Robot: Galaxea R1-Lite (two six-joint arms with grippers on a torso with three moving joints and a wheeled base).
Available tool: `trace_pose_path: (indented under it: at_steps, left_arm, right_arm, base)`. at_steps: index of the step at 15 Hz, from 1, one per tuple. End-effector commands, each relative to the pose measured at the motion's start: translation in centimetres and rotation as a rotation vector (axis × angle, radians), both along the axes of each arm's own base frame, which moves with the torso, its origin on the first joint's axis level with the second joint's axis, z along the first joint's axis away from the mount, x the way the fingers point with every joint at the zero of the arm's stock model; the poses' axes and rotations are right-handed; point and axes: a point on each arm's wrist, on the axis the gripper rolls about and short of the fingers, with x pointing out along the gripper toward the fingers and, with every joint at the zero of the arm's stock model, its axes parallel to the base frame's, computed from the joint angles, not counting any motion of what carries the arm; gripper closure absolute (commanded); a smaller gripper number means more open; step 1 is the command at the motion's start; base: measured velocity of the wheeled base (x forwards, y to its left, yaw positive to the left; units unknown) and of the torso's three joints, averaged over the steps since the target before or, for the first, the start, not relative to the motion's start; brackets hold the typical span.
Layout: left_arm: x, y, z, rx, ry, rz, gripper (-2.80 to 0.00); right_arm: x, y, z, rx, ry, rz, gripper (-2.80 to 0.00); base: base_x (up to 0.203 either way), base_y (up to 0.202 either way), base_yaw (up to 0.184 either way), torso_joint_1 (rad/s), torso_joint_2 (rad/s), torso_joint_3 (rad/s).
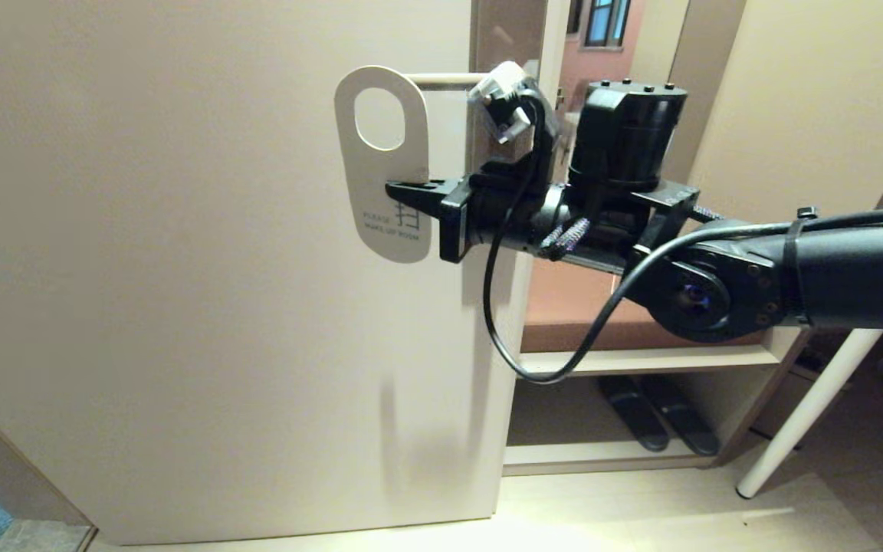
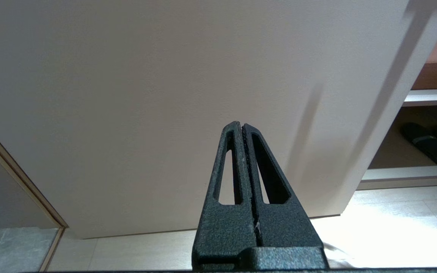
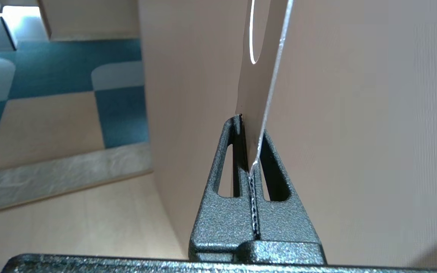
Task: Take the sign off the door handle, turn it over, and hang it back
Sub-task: Hand it to the other hand
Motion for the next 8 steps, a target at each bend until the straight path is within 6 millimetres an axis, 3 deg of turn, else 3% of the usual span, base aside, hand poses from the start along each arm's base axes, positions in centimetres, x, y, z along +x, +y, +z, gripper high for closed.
trace_pose_path:
  at_steps: [1,8]
  left_arm:
    - [0.0,0.0,0.0,-0.001,0.001,-0.001,0.00]
    - [0.0,0.0,0.0,-0.001,0.001,0.000,0.00]
  right_arm:
    - [-2.1,-1.9,1.0,-0.001,0.000,-0.002,0.00]
    - [-5.8,-10.3,0.4,-0.050,0.050,-0.170,0.00]
  base:
    - [0.000,0.000,0.000,0.000,0.00,0.000]
    - [0.000,0.000,0.000,0.000,0.00,0.000]
